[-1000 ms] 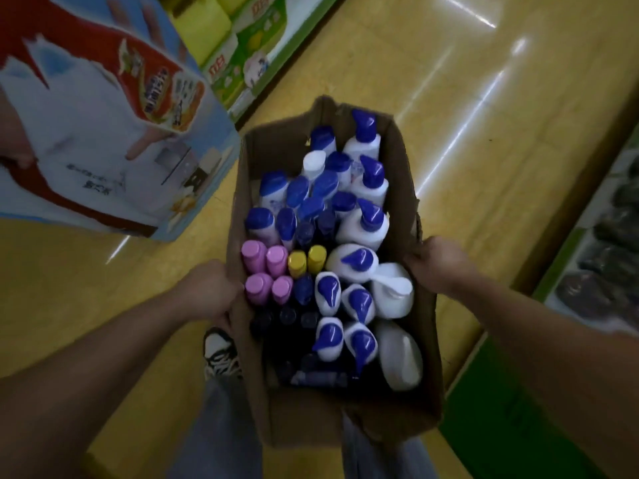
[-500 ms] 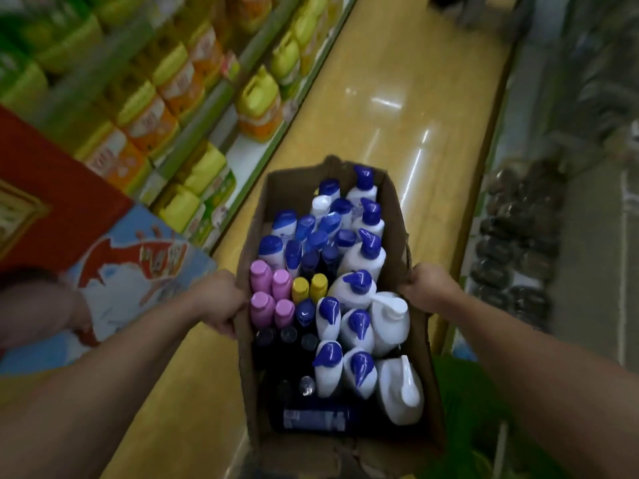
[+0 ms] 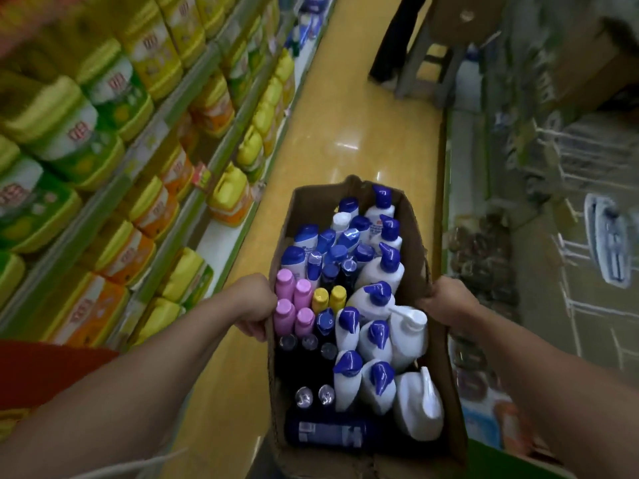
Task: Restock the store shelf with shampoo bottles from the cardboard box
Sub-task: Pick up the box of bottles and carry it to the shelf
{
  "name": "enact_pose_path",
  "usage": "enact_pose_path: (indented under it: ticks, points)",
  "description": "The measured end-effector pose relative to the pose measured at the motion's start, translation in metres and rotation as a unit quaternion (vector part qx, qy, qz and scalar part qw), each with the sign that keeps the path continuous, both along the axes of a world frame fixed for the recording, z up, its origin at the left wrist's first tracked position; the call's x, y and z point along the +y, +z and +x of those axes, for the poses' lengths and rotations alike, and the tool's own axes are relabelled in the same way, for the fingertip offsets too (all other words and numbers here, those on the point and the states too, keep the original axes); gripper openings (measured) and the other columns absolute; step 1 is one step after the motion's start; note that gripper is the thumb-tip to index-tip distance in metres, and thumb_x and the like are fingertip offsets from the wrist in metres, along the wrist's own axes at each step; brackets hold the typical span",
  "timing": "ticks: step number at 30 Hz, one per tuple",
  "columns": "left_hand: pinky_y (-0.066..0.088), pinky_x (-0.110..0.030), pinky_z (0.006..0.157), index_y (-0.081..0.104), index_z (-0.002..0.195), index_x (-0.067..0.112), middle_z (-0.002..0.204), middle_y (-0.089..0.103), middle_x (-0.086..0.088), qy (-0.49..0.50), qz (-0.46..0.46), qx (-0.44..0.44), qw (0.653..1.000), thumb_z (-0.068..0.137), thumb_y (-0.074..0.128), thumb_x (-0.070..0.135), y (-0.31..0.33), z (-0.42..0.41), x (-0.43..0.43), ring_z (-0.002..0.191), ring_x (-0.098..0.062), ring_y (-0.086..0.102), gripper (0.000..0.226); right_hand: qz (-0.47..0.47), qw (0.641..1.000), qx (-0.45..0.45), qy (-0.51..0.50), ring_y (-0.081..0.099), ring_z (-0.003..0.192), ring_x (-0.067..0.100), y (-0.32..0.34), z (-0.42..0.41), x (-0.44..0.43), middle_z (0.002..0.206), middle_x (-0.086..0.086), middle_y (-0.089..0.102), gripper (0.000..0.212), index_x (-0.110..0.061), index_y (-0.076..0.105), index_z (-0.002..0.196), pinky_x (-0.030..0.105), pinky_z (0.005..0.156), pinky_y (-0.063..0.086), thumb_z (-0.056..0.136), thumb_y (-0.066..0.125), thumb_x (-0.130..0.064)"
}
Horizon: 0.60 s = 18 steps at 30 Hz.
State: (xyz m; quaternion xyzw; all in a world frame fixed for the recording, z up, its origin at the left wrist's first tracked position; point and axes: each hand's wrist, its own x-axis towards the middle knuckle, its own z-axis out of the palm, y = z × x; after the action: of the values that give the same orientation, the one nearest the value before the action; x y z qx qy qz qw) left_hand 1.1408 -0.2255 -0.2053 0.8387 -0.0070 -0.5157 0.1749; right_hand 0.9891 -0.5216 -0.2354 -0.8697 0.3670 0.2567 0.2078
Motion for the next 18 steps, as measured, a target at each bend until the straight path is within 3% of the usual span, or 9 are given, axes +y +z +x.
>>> enact_pose_path:
  ticks: [3, 6, 9, 11, 14, 18]
  points:
    - [0.061, -0.041, 0.062, 0.068, 0.079, -0.01, 0.061, 0.069, -0.023, -0.02, 0.002, -0.013, 1.0, 0.085, 0.045, 0.006, 0.014, 0.057, -0.021, 0.06, -0.033, 0.072, 0.029, 0.011, 1.0, -0.005, -0.02, 0.058, 0.062, 0.015, 0.015, 0.047, -0.016, 0.069, 0.007, 0.06, 0.03, -0.017, 0.057, 0.058, 0.021, 0.045, 0.036, 0.086, 0.067, -0.024]
    - [0.056, -0.033, 0.049, 0.069, 0.083, -0.011, 0.062, 0.069, -0.024, -0.039, 0.007, -0.025, 0.999, 0.086, 0.043, 0.01, 0.028, 0.112, -0.043, 0.052, -0.03, 0.07, 0.034, 0.025, 0.999, -0.017, -0.036, 0.058, 0.059, 0.013, 0.023, 0.096, -0.036, 0.069, 0.007, 0.061, 0.028, -0.014, 0.059, 0.061, 0.02, 0.042, 0.037, 0.086, 0.066, -0.023]
    - [0.053, -0.031, 0.044, 0.067, 0.09, -0.013, 0.064, 0.07, -0.025, -0.042, 0.013, -0.049, 0.998, 0.091, 0.038, 0.011, 0.036, 0.163, -0.066, 0.049, -0.029, 0.069, 0.038, 0.031, 0.998, -0.026, -0.042, 0.065, 0.068, 0.02, 0.024, 0.146, -0.057, 0.076, 0.01, 0.067, 0.02, -0.009, 0.066, 0.072, 0.024, 0.048, 0.047, 0.085, 0.066, -0.025]
    - [0.059, -0.036, 0.051, 0.067, 0.087, -0.014, 0.063, 0.07, -0.024, -0.037, 0.016, -0.062, 0.997, 0.089, 0.035, 0.008, 0.04, 0.196, -0.084, 0.056, -0.031, 0.071, 0.039, 0.032, 0.998, -0.028, -0.037, 0.065, 0.07, 0.023, 0.021, 0.181, -0.073, 0.076, 0.01, 0.066, 0.02, -0.01, 0.065, 0.072, 0.028, 0.055, 0.051, 0.083, 0.066, -0.027]
    - [0.06, -0.038, 0.059, 0.066, 0.078, -0.011, 0.061, 0.069, -0.023, -0.029, 0.028, -0.066, 0.997, 0.088, 0.035, 0.008, 0.043, 0.245, -0.113, 0.062, -0.035, 0.071, 0.038, 0.053, 0.997, -0.039, -0.031, 0.061, 0.062, 0.018, 0.015, 0.237, -0.103, 0.071, 0.006, 0.062, 0.019, -0.012, 0.062, 0.07, 0.024, 0.046, 0.043, 0.083, 0.065, -0.025]
    - [0.061, -0.04, 0.065, 0.065, 0.07, -0.005, 0.064, 0.07, -0.024, -0.017, 0.031, -0.08, 0.996, 0.09, 0.038, 0.019, 0.043, 0.309, -0.153, 0.057, -0.031, 0.071, 0.041, 0.065, 0.997, -0.04, -0.003, 0.058, 0.055, 0.017, 0.009, 0.311, -0.148, 0.066, 0.006, 0.061, 0.019, -0.011, 0.063, 0.066, 0.023, 0.039, 0.042, 0.083, 0.063, -0.018]
